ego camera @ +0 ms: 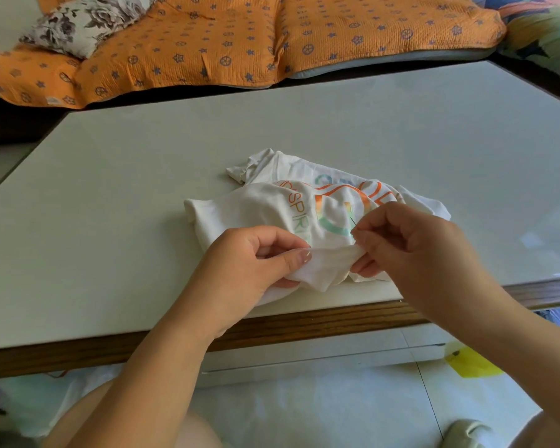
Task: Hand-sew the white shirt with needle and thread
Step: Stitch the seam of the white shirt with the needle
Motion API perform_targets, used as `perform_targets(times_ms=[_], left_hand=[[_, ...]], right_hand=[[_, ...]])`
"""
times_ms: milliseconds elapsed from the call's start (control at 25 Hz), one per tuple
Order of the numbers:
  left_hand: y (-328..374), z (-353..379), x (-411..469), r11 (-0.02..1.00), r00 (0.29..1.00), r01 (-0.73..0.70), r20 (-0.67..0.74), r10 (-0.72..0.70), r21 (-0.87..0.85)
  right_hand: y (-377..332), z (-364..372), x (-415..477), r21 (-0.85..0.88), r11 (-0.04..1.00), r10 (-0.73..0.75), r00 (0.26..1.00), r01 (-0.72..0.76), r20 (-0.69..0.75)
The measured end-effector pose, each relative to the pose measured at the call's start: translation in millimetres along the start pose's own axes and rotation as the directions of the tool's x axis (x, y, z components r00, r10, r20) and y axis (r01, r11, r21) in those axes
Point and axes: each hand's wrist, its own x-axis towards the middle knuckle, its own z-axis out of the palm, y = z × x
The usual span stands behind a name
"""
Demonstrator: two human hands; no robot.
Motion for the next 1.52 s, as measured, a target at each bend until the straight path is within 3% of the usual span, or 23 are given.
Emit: perform_targets(times_ms=[240,400,520,640,1160,1520], left_hand=[[0.3,0.7,-0.2,1.000,1.000,-0.002,-0.002,0.002,0.023],[0.1,-1.0,-0.3,1.000,1.000,-0.008,0.026,0.008,-0.002],[0.0,-1.8,-0.8,1.000,0.999,-0.016,0.037,0.016,-0.001],[0.1,-1.0,-1.4,1.000,0.999,-0.017,0.037,0.017,0.003],[-0.8,0.5,-2.1,1.000,0.998,-0.029,0.049,0.029,-0.006],[-4.4,7.0,-5.9,0.987,0.993,-0.102,0.071,0.094,0.125]], right_hand=[[2.5,6.2,-5.0,-0.062,0.998,-0.020,1.000,0.021,0.011],[-7.7,4.6,-18.4,-0.094,0.981,-0.177,0.979,0.167,-0.104],[-14.3,7.8,-24.6,0.064,0.998,-0.034,0.996,0.029,0.077],[-11.0,9.9,-21.8,0.071,0.995,0.056,0.980,-0.071,0.191],[-7.8,11.0,-17.6,0.065,0.992,0.095,0.974,-0.110,0.204],[-3.6,16.7,-17.9,0.022,0.996,0.079,0.985,-0.083,0.153]])
